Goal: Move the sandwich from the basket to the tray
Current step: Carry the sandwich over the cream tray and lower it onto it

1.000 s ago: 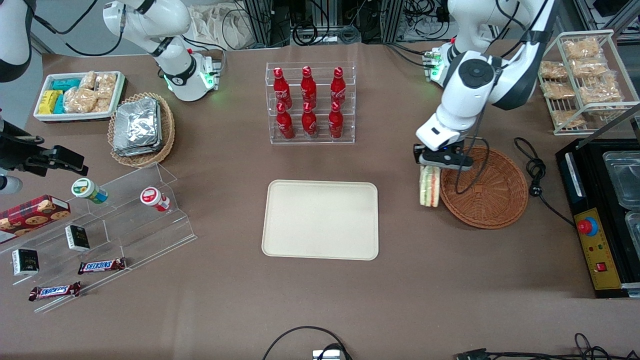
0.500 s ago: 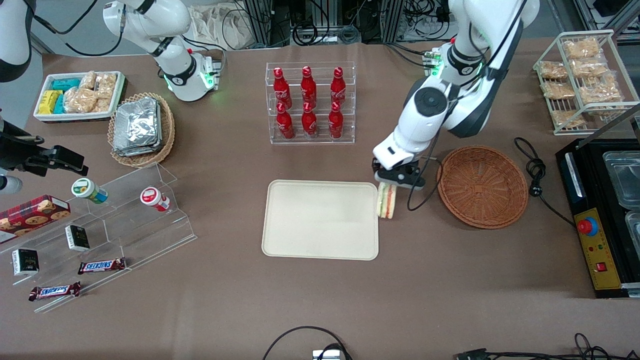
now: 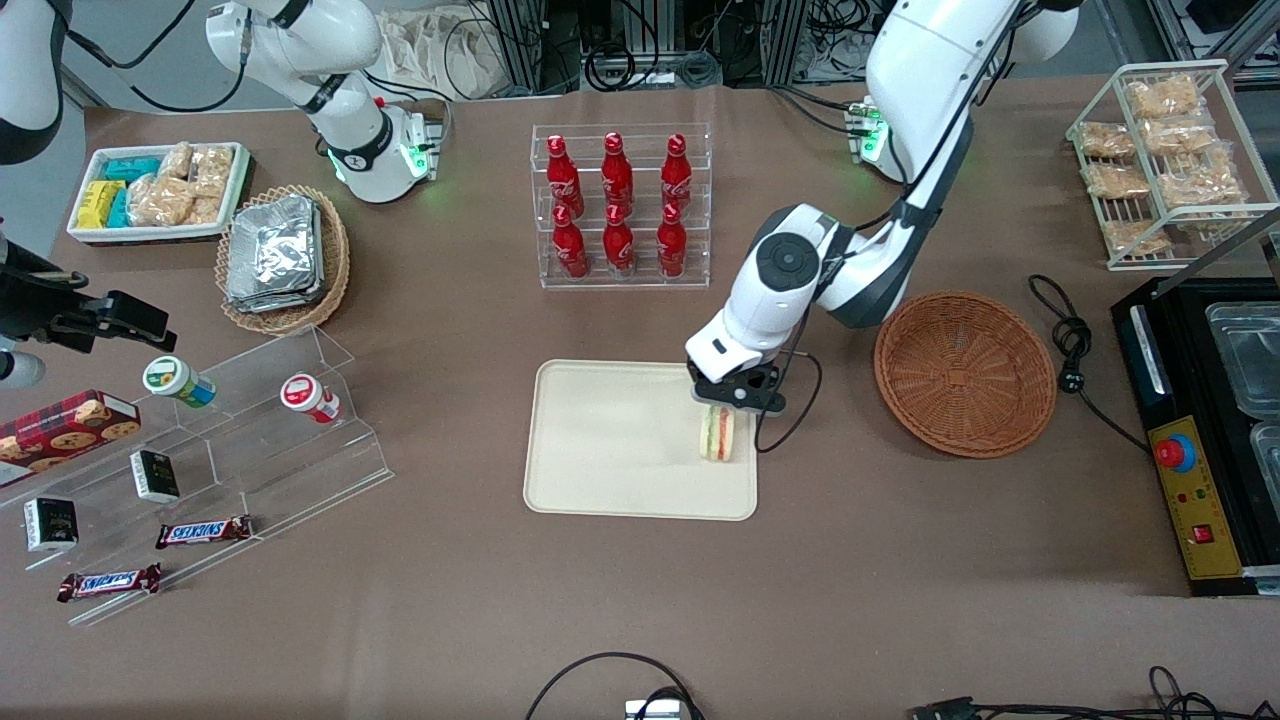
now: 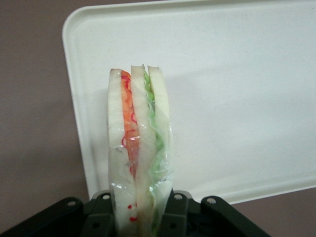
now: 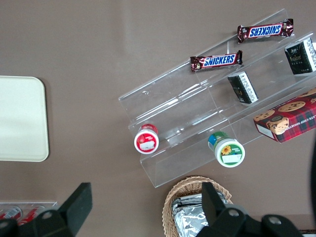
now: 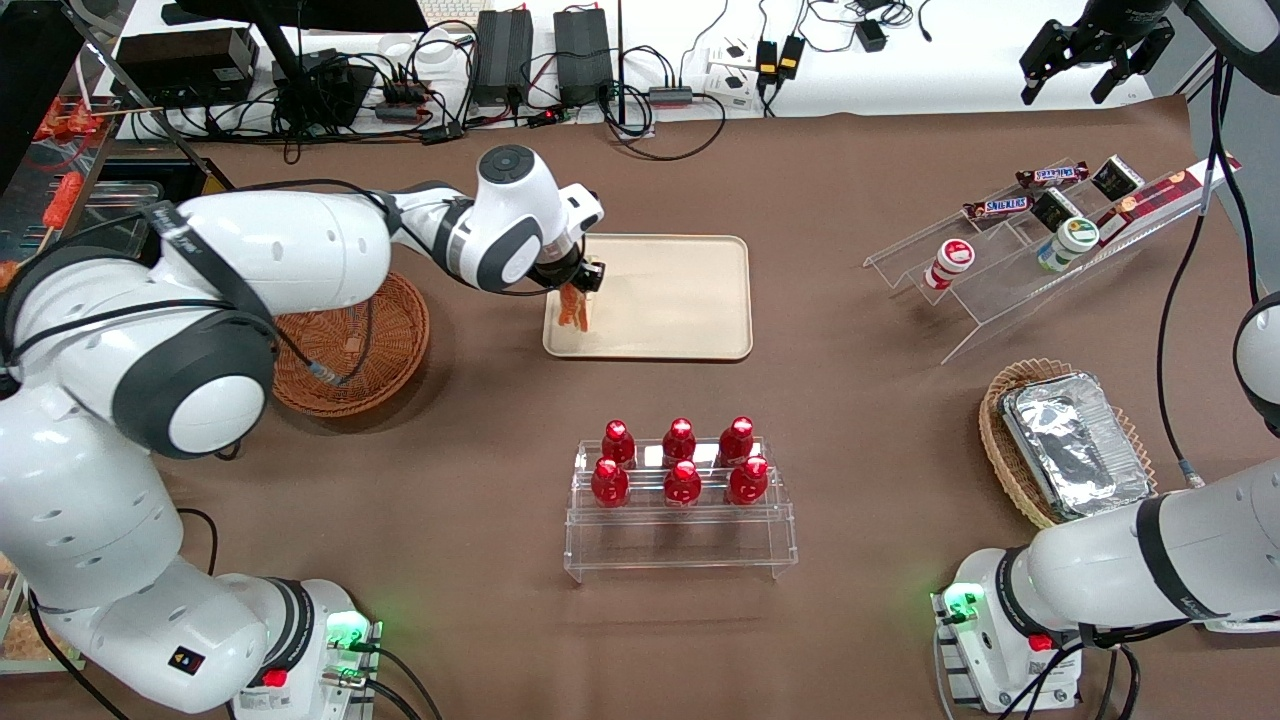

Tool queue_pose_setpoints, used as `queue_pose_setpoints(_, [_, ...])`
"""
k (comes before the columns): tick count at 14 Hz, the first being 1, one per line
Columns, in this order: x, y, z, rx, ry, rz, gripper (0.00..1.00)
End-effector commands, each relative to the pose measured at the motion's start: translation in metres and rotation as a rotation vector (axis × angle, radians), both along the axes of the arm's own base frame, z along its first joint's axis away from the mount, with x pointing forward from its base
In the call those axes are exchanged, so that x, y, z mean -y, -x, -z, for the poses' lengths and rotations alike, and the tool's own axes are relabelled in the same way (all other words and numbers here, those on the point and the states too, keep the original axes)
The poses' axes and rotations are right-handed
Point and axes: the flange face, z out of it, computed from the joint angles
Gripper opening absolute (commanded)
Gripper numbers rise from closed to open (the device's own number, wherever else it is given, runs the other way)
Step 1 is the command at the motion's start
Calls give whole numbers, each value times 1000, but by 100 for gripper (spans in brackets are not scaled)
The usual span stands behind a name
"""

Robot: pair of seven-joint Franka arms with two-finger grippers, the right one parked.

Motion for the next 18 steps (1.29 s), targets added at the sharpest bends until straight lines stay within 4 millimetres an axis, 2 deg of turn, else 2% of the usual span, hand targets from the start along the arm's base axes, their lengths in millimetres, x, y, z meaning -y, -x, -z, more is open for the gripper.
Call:
queue_pose_setpoints(1, [16,-8,13,2,-1,-8,30])
queue_pose_setpoints(4, [19,-8,35,-14,-19,4,30])
queue_pose_setpoints(6, [19,-7,41,-16,-28,12,30])
queue_pose_setpoints(7, [19,-7,43,-19,-30,12,34])
queue_pose_setpoints(8, [18,-7,45,-21,-32,12,43])
queue_pose_setpoints(10, [18,-7,45,-21,-32,11,82])
queue_pose_setpoints(11, [17,-9,42,-19,-30,8,93])
queue_pose_setpoints(12, [17,-9,42,-20,-30,-1,97])
queue_pose_setpoints(15, [19,-23,20,-8,-19,-46,100])
queue_pose_setpoints(18, [24,-46,-22,-48,-47,-109,100])
